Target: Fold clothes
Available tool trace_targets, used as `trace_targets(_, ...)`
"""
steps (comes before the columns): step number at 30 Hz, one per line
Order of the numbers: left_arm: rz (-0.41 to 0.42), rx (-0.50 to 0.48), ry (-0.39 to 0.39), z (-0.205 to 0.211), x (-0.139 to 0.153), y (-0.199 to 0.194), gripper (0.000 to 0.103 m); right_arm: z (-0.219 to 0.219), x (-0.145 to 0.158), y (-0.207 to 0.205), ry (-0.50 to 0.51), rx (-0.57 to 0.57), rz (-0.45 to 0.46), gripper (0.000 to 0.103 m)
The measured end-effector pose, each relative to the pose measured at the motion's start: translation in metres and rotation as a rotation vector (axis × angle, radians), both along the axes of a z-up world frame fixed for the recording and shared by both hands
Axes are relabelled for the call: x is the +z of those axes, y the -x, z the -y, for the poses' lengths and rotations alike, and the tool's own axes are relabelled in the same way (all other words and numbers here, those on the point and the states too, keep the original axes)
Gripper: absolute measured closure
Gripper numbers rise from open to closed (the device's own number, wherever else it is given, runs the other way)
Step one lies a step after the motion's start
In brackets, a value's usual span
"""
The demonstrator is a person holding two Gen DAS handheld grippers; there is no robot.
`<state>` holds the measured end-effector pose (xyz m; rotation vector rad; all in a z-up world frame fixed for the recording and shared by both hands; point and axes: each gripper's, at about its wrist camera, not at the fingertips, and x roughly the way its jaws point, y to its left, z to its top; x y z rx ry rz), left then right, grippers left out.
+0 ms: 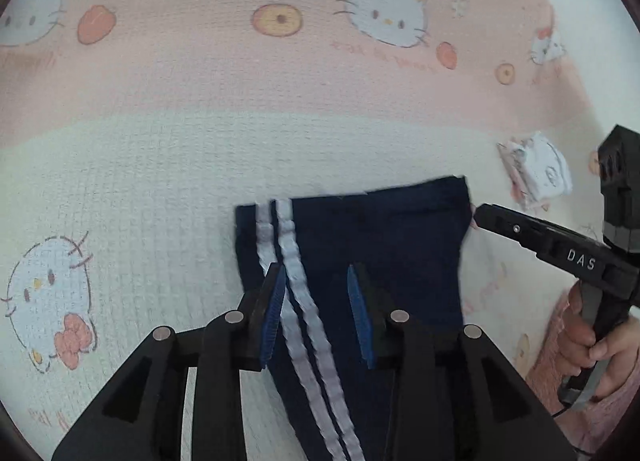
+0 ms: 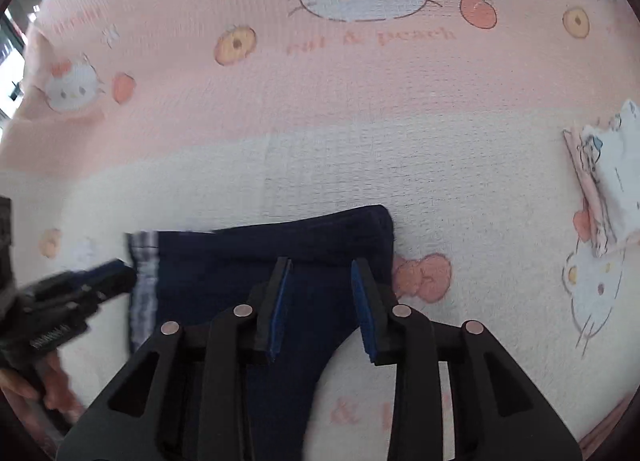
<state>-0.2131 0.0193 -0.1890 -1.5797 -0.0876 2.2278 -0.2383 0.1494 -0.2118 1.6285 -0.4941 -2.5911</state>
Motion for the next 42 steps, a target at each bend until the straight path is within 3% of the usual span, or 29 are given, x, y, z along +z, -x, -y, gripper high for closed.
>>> trace_targets(3, 0.066, 0.004, 0.070, 0.004, 0.001, -0.040, 0.068, 0.009, 0.009, -0.035, 0.035, 0.041, 0.055, 0.070)
trace_targets(6, 0.145, 0.079, 0.040, 0.021, -0.007, -0.086, 0.068, 0.026, -0.003, -0.075, 0.040, 0.096, 0.127, 0.070)
trace_targets(8, 0.168, 0.080, 0.024, 0.019, -0.016, -0.106, 0.068, 0.039, -0.020, -0.099, 0.024, 0.135, 0.169, 0.070)
trace_targets(11, 0.149, 0.035, 0.134, 0.010, -0.032, -0.132, 0.068, 0.051, -0.042, -0.131, 0.000, 0.200, 0.222, 0.070)
trace_targets(16, 0.052, 0.045, 0.212, 0.004, -0.015, -0.151, 0.068, 0.051, -0.041, -0.156, -0.047, 0.183, 0.209, 0.070)
trace_targets(18, 0.032, 0.080, 0.181, 0.014, -0.001, -0.160, 0.068, 0.043, -0.030, -0.167, 0.000, 0.148, 0.164, 0.070)
trace_targets(21, 0.039, 0.122, 0.147, 0.028, 0.005, -0.172, 0.068, 0.041, -0.026, -0.180, -0.019, 0.164, 0.145, 0.070)
trace_targets(24, 0.088, 0.102, 0.175, 0.037, -0.005, -0.178, 0.068, 0.036, -0.034, -0.187, -0.003, 0.162, 0.192, 0.070)
trace_targets(27, 0.102, 0.178, 0.157, 0.059, -0.002, -0.180, 0.068, 0.028, -0.032, -0.193, 0.049, 0.136, 0.222, 0.070)
trace_targets(30, 0.096, 0.203, -0.003, 0.069, 0.010, -0.180, 0.068, 0.020, -0.008, -0.200, 0.078, 0.122, 0.150, 0.068)
trace_targets(31, 0.097, 0.192, -0.016, 0.066, 0.011, -0.180, 0.068, 0.019, -0.006, -0.200, 0.061, 0.125, 0.142, 0.067)
trace_targets(33, 0.102, 0.155, 0.035, 0.057, 0.007, -0.180, 0.068, 0.019, -0.005, -0.201, 0.031, 0.132, 0.135, 0.067)
trace_targets(36, 0.133, 0.138, 0.157, 0.046, -0.005, -0.180, 0.067, 0.019, -0.022, -0.195, 0.032, 0.144, 0.203, 0.067)
trace_targets(38, 0.134, 0.143, 0.242, 0.042, -0.010, -0.182, 0.061, 0.017, -0.028, -0.195, 0.028, 0.162, 0.225, 0.067)
trace_targets(41, 0.077, 0.169, 0.240, 0.046, 0.006, -0.181, 0.061, 0.002, -0.021, -0.196, 0.083, 0.134, 0.219, 0.067)
trace_targets(42, 0.087, 0.186, 0.196, 0.051, 0.007, -0.181, 0.061, -0.004, -0.016, -0.197, 0.094, 0.119, 0.206, 0.066)
